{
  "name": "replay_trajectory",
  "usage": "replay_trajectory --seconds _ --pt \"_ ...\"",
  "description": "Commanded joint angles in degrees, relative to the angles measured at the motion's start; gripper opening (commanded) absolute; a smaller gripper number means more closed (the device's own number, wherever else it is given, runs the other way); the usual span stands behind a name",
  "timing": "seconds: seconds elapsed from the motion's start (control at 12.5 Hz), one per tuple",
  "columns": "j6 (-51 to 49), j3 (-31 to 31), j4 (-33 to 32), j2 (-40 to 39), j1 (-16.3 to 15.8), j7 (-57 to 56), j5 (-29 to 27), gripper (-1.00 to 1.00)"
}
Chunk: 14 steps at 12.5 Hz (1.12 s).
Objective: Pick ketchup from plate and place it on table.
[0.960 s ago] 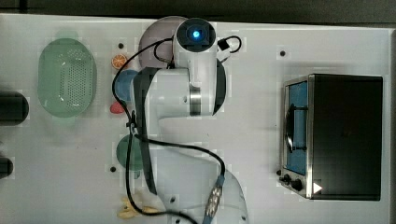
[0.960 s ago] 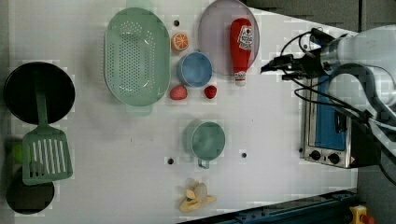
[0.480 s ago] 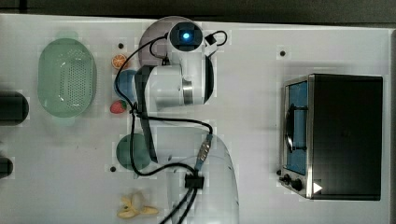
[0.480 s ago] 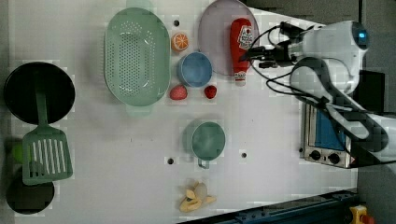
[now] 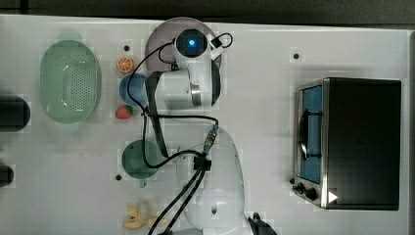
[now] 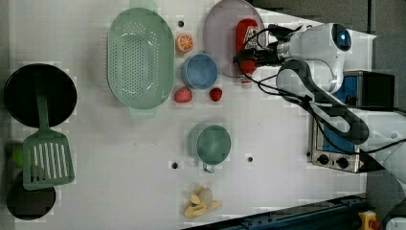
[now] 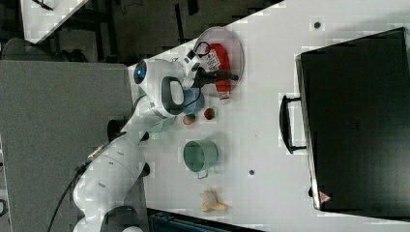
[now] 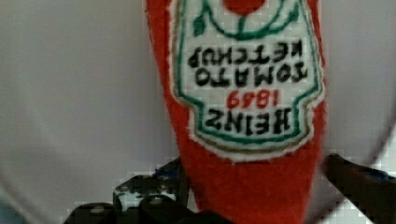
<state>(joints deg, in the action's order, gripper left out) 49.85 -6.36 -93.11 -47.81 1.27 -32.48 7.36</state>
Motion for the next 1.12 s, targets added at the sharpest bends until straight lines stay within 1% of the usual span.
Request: replay_trajectory --seconds 0.08,0.32,0.56,0.72,0.88,1.12 --pt "4.57 -0.01 1.45 0.10 -0.75 -1.97 0.87 0.92" --pt "5.07 -0.21 1.99 0.27 -0.77 -1.87 0.85 0.21" --pt "5.22 -0.43 2.17 1.99 -0.74 -1.66 0.80 0.20" --pt "4.29 -0.43 1.92 6.01 -0.61 0.01 0.78 0.20" --pt "-2.00 -0.42 1.36 11.63 -0.25 1.98 0.78 0.20" --pt "-18.09 -0.31 1.19 19.96 0.44 4.63 0.76 0.20"
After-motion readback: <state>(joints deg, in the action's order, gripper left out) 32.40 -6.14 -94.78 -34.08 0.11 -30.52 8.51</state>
